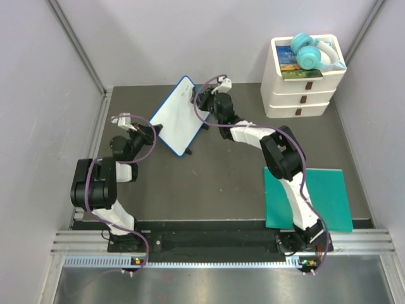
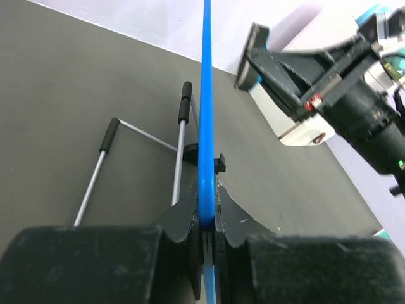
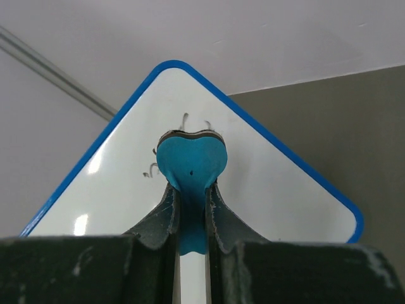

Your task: Erase the whiteboard

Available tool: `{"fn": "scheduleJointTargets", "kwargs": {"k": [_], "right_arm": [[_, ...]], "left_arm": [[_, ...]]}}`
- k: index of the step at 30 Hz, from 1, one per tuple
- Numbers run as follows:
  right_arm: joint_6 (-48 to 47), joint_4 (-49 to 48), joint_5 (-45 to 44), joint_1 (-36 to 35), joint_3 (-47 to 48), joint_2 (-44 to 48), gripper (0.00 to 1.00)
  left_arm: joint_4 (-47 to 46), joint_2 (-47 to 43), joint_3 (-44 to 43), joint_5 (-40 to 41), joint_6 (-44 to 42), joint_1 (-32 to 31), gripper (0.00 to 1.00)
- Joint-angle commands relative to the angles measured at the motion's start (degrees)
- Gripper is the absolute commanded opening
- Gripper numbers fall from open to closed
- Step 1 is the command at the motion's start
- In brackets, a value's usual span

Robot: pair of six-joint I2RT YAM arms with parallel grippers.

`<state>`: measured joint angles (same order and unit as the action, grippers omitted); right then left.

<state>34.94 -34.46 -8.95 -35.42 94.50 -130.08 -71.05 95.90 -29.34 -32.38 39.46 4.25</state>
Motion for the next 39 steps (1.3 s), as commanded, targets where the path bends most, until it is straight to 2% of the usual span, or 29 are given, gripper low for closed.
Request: {"fn": "scheduleJointTargets", "kwargs": {"k": [1, 8, 17, 21, 27, 32, 39], "right_arm": [[0.39, 2.97, 8.05, 0.35, 9.37, -4.37, 0.0], [-0.13, 9.05, 15.19, -0.79, 24.22, -11.94, 0.0], [2.4, 17.75, 2.89, 0.08, 36.7, -19.59, 0.0], [7.42, 17.84, -0.27, 2.11, 36.99, -21.7, 0.0], [9.62, 18.63, -1.06, 3.87, 37.34, -23.46, 0.0], [9.28, 18.11, 2.97, 4.31, 39.53, -24.96, 0.0], [7.43, 15.12, 6.58, 1.77, 38.31, -21.18, 0.0]], "left_arm": [[10.48, 0.34, 1.57, -9.89, -2.28, -1.53, 0.0], [11.72, 0.78, 1.22, -11.91, -3.69, -1.61, 0.0], [11.72, -0.01, 2.27, -12.18, -4.75, -1.79, 0.0], [11.37, -0.27, 2.62, -12.53, -4.92, -1.88, 0.0], [11.37, -0.1, 2.62, -12.97, -5.45, -2.05, 0.0], [12.77, -0.54, 2.71, -12.8, -6.68, -2.58, 0.0], [12.86, -0.01, 2.62, -12.88, -7.47, -3.46, 0.0]]}}
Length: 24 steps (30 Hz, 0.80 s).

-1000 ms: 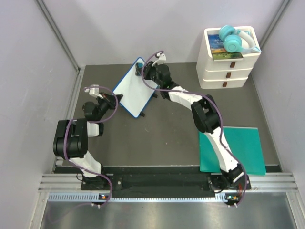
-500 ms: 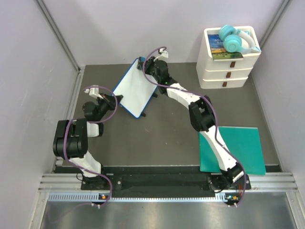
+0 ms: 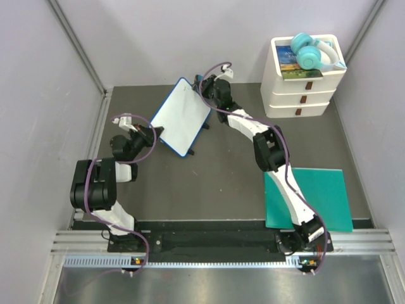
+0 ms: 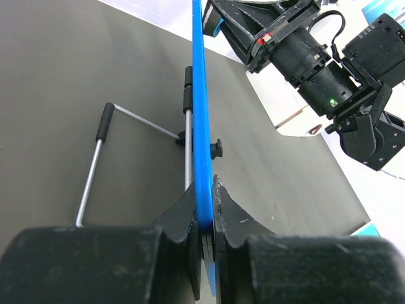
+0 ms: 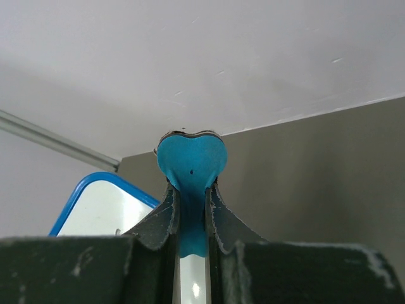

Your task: Erase the whiteboard

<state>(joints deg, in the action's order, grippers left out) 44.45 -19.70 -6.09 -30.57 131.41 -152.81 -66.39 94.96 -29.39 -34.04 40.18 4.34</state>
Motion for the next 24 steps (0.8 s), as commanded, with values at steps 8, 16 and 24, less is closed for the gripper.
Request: {"fn": "scheduleJointTargets", "kwargs": {"k": [8, 16, 24], "right_arm": [[-6.56, -0.6, 3.98, -7.84, 4.81, 3.4, 0.0], [-10.26, -2.54, -3.04, -9.95, 8.32, -0.01, 0.0], [0.37, 0.9, -7.63, -4.33, 5.98, -3.28, 0.0]], "left_arm": [[9.17, 0.58, 2.84, -11.22, -9.68, -4.16, 0.0], [10.49, -0.12, 3.19, -11.22, -10.91, -4.16, 0.0], [10.67, -0.04, 3.37, -11.22, -11.27, -5.66, 0.0]]}}
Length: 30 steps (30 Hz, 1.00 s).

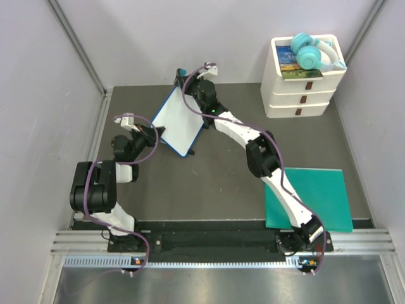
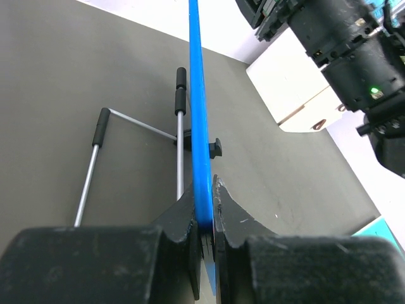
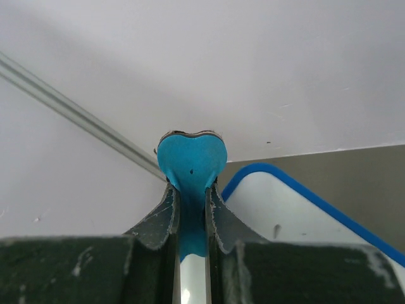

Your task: Erase the whiteboard

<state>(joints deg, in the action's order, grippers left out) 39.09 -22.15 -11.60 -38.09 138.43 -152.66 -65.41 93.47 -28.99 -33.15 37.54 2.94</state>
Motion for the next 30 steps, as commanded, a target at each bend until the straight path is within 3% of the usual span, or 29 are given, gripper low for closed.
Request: {"fn": "scheduleJointTargets", "kwargs": {"k": [1, 11, 30], "right_arm": [[7.56, 3.17, -1.94, 3.63, -2.1, -3.26, 0.0], [7.49, 1.23, 3.06, 4.51, -7.74, -2.55, 0.0], [-7.71, -0.79, 7.29, -4.8, -6.25, 2.02, 0.0]], "left_arm": [[9.68, 1.45, 2.98, -12.12, -8.62, -4.26, 0.0], [10.21, 1.28, 3.06, -12.12, -9.24, -4.7, 0.0], [13.46, 0.48, 2.71, -11.15, -11.87, -5.93, 0.0]]}}
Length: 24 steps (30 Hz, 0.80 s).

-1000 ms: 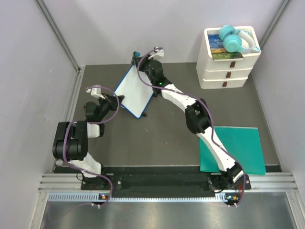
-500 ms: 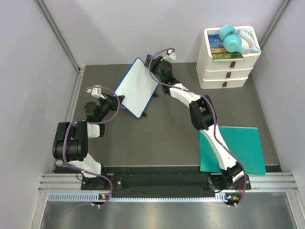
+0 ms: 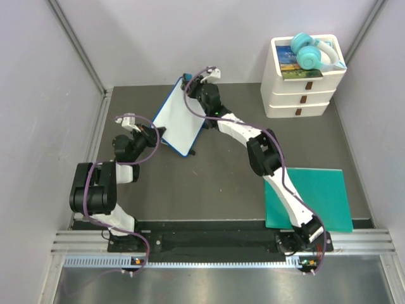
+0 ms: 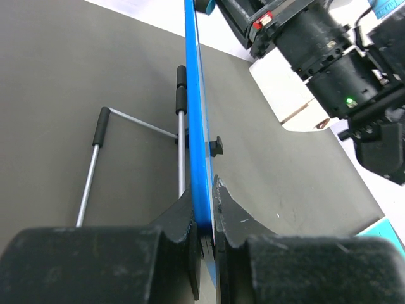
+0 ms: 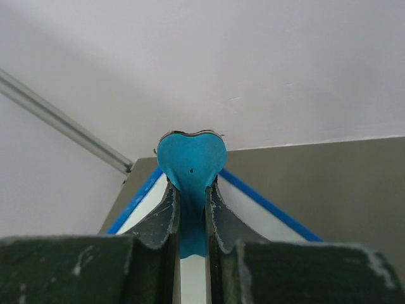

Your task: Erase the whiteboard

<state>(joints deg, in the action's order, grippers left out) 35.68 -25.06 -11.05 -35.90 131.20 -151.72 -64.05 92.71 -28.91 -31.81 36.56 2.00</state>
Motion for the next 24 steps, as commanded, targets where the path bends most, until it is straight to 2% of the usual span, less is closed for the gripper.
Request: {"fn": "scheduleJointTargets", "kwargs": {"k": [1, 7, 11, 20, 24], "right_arm": [[-4.57, 2.21, 5.96, -7.16, 1.43, 0.73, 0.0], [-3.25, 2.91, -0.36, -5.94, 2.75, -1.29, 0.0], [0.34, 5.54, -2.75, -3.57, -0.66, -0.16, 0.0], [4.48, 5.89, 1.65, -0.49, -15.69, 7.3, 0.0], [6.06, 12.65, 8.12, 0.39, -13.34, 7.32, 0.0]], "left_arm": [[12.11, 1.25, 2.63, -12.57, -10.89, -5.08, 0.0], [12.55, 0.81, 2.63, -12.57, -11.24, -5.25, 0.0], [13.25, 0.37, 2.63, -12.05, -11.68, -5.34, 0.0], [12.81, -0.16, 3.24, -11.87, -11.59, -5.34, 0.0], [14.48, -1.47, 3.24, -11.52, -12.12, -5.43, 0.0]]}}
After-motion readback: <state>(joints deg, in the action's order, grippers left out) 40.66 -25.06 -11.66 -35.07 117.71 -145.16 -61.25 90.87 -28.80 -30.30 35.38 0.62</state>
